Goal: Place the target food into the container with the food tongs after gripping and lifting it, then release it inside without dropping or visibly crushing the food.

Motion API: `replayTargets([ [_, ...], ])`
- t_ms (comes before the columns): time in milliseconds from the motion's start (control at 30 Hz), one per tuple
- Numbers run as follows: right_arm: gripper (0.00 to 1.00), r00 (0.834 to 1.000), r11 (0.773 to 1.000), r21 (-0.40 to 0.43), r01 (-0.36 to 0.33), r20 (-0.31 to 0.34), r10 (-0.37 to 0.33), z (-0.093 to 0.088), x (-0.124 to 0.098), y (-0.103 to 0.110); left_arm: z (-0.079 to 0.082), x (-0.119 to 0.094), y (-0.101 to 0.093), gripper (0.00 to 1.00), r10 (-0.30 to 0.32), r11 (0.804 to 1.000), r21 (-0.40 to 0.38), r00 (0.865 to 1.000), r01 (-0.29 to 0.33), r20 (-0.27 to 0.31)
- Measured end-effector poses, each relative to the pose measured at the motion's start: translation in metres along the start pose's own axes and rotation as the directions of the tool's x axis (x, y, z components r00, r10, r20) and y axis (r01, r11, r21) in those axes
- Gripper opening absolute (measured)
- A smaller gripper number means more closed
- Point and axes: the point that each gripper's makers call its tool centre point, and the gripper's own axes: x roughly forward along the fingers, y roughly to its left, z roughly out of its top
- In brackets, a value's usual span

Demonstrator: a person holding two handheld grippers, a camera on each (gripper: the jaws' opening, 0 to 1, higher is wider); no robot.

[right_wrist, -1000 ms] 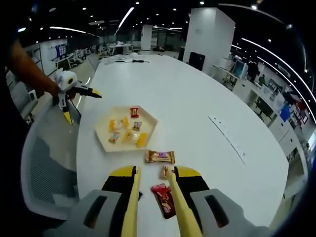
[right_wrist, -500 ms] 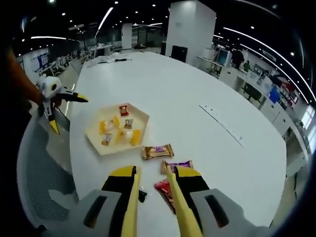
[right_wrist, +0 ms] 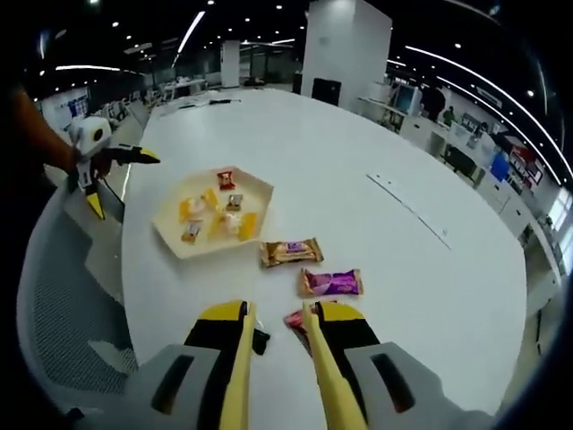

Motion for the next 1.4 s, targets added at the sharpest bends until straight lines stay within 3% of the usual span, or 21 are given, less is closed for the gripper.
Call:
replayTargets([
  [400, 0.29, 0.995, 0.990, -0.115, -0.086, -0.065, 0.079, -0.030, 0.032, 0.017, -0.005, 0.001, 0.001, 1.00, 0.005, 1.000, 0.001, 1.000, -0.005, -0.024],
  [600, 0.29, 0.990, 0.988, -0.093, -0.127, -0.081, 0.119, -0.039, 0.038, 0.022, -0.007, 0.001, 0.002, 1.00, 0.011, 1.000, 0.001, 0.999, -0.011, -0.034],
  [800, 0.29, 0.982, 0.976, -0.140, -0.165, -0.113, 0.150, -0.048, 0.041, 0.028, -0.009, 0.001, 0.003, 1.00, 0.012, 1.000, 0.000, 0.999, -0.012, -0.038],
  [1067, 0.28, 0.972, 0.945, -0.257, -0.203, -0.170, 0.163, -0.057, 0.049, 0.034, -0.009, 0.001, 0.004, 1.00, 0.017, 1.000, -0.003, 0.999, -0.017, -0.046],
  [1333, 0.27, 0.965, 0.959, -0.198, -0.204, -0.208, 0.162, -0.058, 0.047, 0.032, -0.008, 0.001, 0.005, 1.00, 0.023, 1.000, -0.004, 0.999, -0.023, -0.041],
  [1400, 0.27, 0.955, 0.953, -0.182, -0.244, -0.215, 0.203, -0.058, 0.046, 0.039, -0.009, 0.001, 0.006, 1.00, 0.025, 1.000, -0.004, 0.999, -0.025, -0.041],
])
